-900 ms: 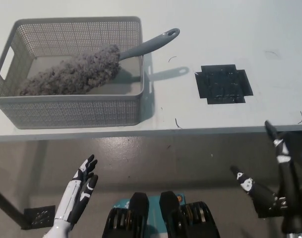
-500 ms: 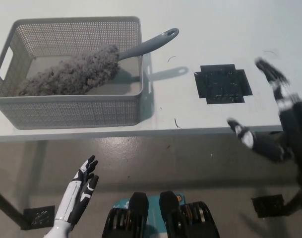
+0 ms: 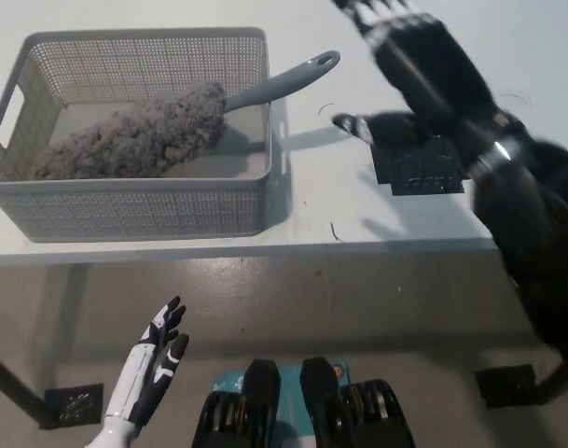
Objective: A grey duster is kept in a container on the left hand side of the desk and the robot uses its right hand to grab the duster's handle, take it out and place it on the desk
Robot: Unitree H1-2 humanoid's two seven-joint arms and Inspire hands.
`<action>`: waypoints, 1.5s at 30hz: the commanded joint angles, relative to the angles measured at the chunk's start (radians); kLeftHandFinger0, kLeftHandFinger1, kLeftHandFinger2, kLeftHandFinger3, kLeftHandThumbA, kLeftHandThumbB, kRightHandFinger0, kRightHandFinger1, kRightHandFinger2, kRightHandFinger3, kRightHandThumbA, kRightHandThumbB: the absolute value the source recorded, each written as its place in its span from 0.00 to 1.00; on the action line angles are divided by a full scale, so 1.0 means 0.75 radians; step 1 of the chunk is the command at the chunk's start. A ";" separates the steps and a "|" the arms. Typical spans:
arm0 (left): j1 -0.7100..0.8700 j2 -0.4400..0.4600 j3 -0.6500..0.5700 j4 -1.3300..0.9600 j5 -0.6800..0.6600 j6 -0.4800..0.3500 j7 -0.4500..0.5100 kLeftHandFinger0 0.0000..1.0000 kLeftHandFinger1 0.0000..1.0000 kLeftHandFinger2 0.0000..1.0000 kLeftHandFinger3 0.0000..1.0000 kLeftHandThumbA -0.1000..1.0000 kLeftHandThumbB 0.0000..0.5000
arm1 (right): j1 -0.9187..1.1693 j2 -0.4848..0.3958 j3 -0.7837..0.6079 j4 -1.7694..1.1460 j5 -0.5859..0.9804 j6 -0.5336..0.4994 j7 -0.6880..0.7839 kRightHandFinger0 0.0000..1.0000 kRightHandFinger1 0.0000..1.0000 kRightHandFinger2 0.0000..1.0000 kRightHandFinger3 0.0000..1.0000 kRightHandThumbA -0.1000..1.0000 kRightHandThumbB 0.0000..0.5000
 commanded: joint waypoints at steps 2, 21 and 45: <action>-0.004 0.019 -0.018 -0.029 0.034 -0.113 0.021 1.00 1.00 1.00 1.00 0.95 0.05 | -0.381 0.010 0.141 0.356 -0.272 0.277 0.240 1.00 1.00 1.00 1.00 0.91 1.00; -0.024 0.028 -0.039 -0.044 0.033 -0.093 -0.005 1.00 1.00 1.00 1.00 0.93 0.07 | -0.540 0.087 0.216 1.015 -0.173 0.303 0.016 1.00 1.00 1.00 1.00 0.86 1.00; -0.011 0.054 -0.056 -0.047 0.027 -0.095 -0.025 1.00 1.00 1.00 1.00 0.91 0.06 | -0.634 0.139 0.247 1.082 -0.169 0.324 0.001 1.00 1.00 1.00 1.00 0.87 1.00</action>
